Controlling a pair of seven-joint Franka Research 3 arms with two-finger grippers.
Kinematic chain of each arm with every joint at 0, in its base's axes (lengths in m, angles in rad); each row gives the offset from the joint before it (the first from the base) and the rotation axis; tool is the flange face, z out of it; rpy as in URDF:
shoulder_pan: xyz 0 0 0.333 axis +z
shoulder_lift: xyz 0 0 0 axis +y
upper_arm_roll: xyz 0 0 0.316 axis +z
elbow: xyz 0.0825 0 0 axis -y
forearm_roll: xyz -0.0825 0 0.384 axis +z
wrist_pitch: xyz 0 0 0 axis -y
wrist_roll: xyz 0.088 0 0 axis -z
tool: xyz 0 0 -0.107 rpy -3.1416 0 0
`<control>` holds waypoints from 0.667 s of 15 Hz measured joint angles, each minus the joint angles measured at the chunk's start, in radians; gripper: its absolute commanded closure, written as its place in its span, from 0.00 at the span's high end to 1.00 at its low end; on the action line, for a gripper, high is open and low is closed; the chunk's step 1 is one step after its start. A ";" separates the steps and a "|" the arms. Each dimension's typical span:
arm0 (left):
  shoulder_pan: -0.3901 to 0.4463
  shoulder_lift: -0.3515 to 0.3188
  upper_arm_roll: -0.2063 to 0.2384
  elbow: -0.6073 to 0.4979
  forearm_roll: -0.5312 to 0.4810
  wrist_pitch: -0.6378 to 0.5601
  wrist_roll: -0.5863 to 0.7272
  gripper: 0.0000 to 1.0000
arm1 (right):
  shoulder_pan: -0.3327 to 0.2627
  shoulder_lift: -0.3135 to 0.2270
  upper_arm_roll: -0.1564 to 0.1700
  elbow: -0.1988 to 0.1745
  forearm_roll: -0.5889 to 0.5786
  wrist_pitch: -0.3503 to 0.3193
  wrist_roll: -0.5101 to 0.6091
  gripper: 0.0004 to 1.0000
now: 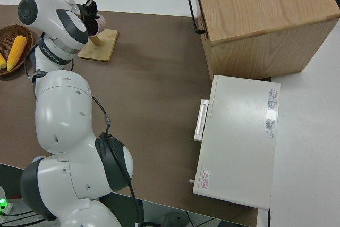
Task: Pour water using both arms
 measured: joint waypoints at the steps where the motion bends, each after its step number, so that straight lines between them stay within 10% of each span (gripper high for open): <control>1: 0.000 0.000 0.000 0.000 0.000 0.000 0.000 0.00 | -0.001 -0.001 0.000 0.000 0.000 0.000 0.000 0.03; 10: 0.000 -0.021 0.001 0.003 0.022 -0.001 -0.007 0.00 | -0.021 -0.008 0.000 0.000 0.001 -0.003 0.000 0.03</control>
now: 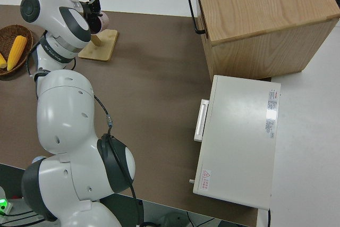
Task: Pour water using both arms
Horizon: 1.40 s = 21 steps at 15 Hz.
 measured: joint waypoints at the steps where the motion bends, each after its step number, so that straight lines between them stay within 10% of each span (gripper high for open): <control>1: 0.000 -0.002 -0.001 0.000 0.015 0.000 -0.013 0.00 | -0.001 -0.001 0.000 0.000 0.000 0.000 0.000 0.03; 14: -0.006 -0.090 -0.008 0.027 0.171 -0.113 -0.209 0.00 | -0.102 -0.041 -0.001 -0.008 0.149 -0.037 -0.156 0.03; 21: -0.036 -0.160 -0.038 0.033 0.297 -0.177 -0.361 0.00 | -0.142 -0.126 -0.037 -0.007 0.308 -0.229 -0.188 0.03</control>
